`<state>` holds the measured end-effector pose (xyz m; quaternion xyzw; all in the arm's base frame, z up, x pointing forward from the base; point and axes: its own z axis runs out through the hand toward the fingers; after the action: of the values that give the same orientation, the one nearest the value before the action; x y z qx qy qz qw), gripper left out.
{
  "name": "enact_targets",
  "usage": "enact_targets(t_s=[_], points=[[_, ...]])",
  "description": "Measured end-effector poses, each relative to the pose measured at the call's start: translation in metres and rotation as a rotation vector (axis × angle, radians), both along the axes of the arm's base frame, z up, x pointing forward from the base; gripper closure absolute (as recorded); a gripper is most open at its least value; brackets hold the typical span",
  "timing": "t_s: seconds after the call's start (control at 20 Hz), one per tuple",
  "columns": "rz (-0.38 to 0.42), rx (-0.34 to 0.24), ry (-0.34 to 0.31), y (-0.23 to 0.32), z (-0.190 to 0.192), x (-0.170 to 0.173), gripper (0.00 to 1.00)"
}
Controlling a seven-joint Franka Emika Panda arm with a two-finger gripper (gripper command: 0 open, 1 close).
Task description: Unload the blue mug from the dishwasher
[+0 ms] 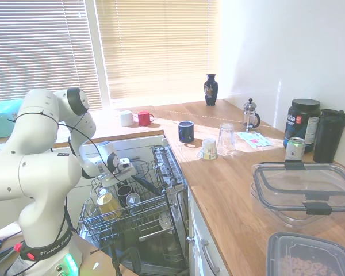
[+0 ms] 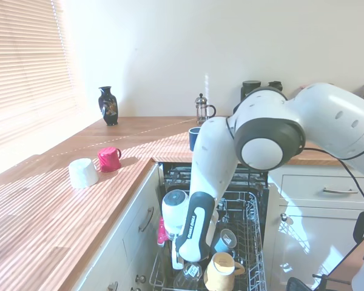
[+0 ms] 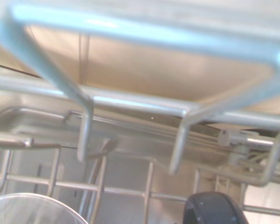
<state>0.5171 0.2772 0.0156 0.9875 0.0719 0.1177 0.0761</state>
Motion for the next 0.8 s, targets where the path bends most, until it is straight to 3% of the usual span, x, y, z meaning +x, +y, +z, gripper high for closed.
enact_targets(t_s=[0.35,0.8], points=[[-0.018,-0.036,0.01,0.007,0.017,-0.004,1.0],[-0.065,-0.043,0.008,0.01,0.063,-0.002,1.0]])
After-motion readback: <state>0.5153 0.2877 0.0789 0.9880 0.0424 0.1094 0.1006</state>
